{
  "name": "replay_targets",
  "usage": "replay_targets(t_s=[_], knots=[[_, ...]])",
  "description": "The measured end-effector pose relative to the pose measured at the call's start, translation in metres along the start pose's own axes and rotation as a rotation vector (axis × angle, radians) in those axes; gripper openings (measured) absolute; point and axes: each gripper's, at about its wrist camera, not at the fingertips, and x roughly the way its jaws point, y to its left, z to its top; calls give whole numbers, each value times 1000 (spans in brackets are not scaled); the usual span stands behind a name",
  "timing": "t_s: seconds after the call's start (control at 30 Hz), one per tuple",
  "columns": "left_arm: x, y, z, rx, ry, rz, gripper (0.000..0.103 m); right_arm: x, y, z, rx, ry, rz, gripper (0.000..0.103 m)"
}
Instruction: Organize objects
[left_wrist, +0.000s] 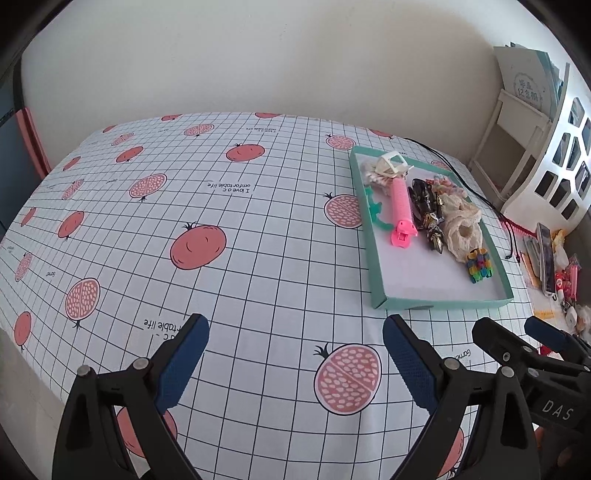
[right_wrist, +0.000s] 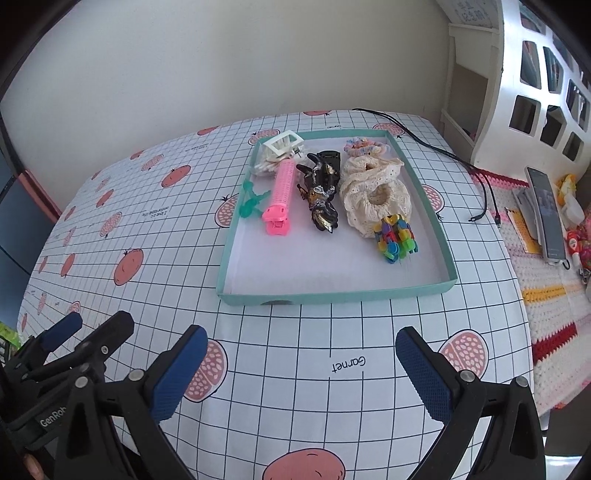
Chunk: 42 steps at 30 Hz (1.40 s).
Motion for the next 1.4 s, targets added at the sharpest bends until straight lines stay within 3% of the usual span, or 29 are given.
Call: replay_targets(t_s=[0.53,0.73,1.4], knots=[[22,16,-27,-1,39,64,95,25,-1,-27,31,21,3,103],[31,22,-33,-1,47,78,95,39,0,-34,2,20,-41,103],[49,38,-40,6,21,100,95,61,-14,-44,12,-5,-91,103]])
